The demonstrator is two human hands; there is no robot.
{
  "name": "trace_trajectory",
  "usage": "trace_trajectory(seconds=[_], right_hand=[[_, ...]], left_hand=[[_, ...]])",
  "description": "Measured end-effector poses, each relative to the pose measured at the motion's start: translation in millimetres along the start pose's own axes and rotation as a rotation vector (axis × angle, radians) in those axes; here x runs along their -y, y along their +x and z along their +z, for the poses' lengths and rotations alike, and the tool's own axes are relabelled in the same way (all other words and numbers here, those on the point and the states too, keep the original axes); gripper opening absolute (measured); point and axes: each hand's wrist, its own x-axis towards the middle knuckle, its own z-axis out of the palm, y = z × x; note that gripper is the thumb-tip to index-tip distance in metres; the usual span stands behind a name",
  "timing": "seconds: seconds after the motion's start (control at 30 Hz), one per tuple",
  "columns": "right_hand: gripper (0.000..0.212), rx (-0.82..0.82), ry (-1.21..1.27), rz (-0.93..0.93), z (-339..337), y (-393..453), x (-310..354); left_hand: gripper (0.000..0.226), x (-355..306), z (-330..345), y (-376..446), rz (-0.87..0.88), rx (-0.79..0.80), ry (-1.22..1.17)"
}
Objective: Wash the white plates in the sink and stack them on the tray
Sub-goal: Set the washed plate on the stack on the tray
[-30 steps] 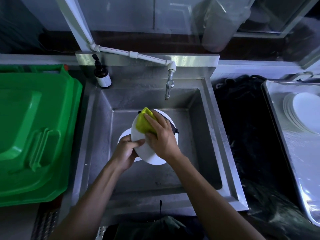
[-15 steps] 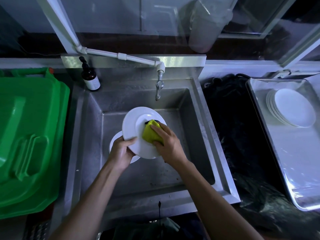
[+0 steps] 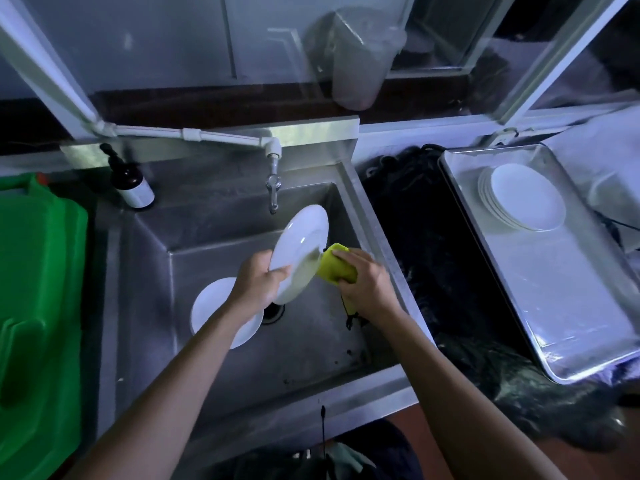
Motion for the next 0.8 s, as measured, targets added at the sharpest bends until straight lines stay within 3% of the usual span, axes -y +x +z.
trace_trajectory(seconds=[0.17, 0.37, 0.4, 0.53, 0.8], right_hand=[[0.061, -0.073, 0.027, 0.052, -45.0, 6.4, -24.5], [0.063, -0.207, 0.031, 0.080, -112.3, 21.4, -69.2], [0.064, -0.227, 0.026, 0.086, -125.0, 23.7, -79.2], [0.065, -0.285, 0.045, 0.133, -177.0, 28.4, -120.9], [0.060, -0.372, 0.082, 0.197, -266.3, 20.7, -202.7]], left_hand=[[0.037, -42.6, 35.3, 18.3, 0.241, -0.009, 0.438], [0.008, -97.8, 91.5, 38.1, 0.484, 0.019, 0.709], [0.016, -107.6, 104.4, 41.1, 0.524, 0.012, 0.761], [0.039, -143.7, 159.3, 51.2, 0.642, 0.016, 0.792], [0.050, -201.8, 284.4, 87.2, 0.716, 0.071, 0.883]])
